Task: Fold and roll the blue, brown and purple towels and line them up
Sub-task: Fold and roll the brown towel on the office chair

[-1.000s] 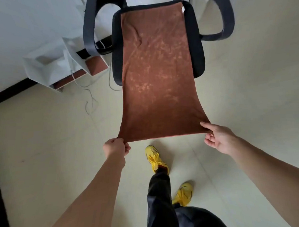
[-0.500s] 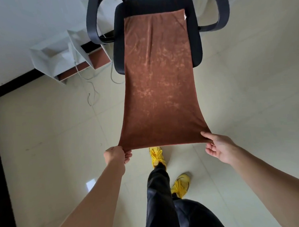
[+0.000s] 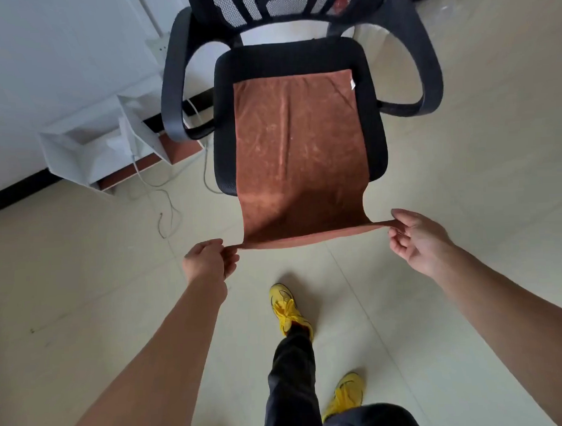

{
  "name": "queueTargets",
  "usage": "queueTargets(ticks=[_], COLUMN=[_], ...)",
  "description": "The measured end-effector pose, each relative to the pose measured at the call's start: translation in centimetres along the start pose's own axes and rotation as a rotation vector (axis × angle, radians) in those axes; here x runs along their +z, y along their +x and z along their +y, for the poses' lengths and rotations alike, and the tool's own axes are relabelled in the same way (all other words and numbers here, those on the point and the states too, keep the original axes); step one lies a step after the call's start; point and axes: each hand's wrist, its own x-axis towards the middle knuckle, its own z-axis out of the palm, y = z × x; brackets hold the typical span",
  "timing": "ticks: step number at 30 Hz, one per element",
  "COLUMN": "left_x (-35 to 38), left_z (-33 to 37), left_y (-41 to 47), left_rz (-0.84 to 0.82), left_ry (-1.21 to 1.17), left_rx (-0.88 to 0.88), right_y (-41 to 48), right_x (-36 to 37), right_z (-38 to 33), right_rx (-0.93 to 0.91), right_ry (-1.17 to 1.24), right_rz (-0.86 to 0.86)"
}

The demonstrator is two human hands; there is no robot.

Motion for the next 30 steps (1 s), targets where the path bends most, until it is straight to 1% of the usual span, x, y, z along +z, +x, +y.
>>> queueTargets(ticks=[4,8,14,17,23,25,26,28,29,30], left_x=[3.0,6.1,10.4,12.8,17.5,19.2,20.4,22.2,22.9,23.4], left_z=[5.7,10.7,17.7,20.6,25.2,26.3,26.9,27.6,27.7,27.8], left_y=[2.1,3.4,4.7,5.9,8.8,9.8,10.4,11.5,12.3,13.0], left_rz=[-0.064,-0.143,-0.231,-0.228,-0.139,-0.132,-0.129,-0.099,-0.066,-0.025], left_ry=[-0.002,-0.042,-0.106,-0.114,-0.152,-0.150,-0.141,-0.099,-0.038,0.082], left_rx=[-0.009,-0.006,0.031,0.033,0.062,0.056,0.054,0.084,0.128,0.194], right_y=[1.1,2.4,4.6,6.3,10.6,12.2,13.1,15.0,15.9,16.7], right_x=[3.7,6.2,9.6,11.6,15.2,16.1,16.6,17.6,18.2,18.7], right_z=[-3.9,-7.7,-14.2,-17.1,-21.6,-23.1,-23.8,-24.8,-25.1,-25.2], right_rx=[-0.003,-0.011,-0.041,-0.038,-0.042,-0.064,-0.091,-0.189,-0.241,-0.288], right_ry=[0.038,0.131,0.243,0.249,0.261,0.219,0.160,-0.067,-0.195,-0.295], right_rz=[0.015,0.008,-0.033,-0.065,-0.157,-0.195,-0.196,-0.144,-0.107,-0.072])
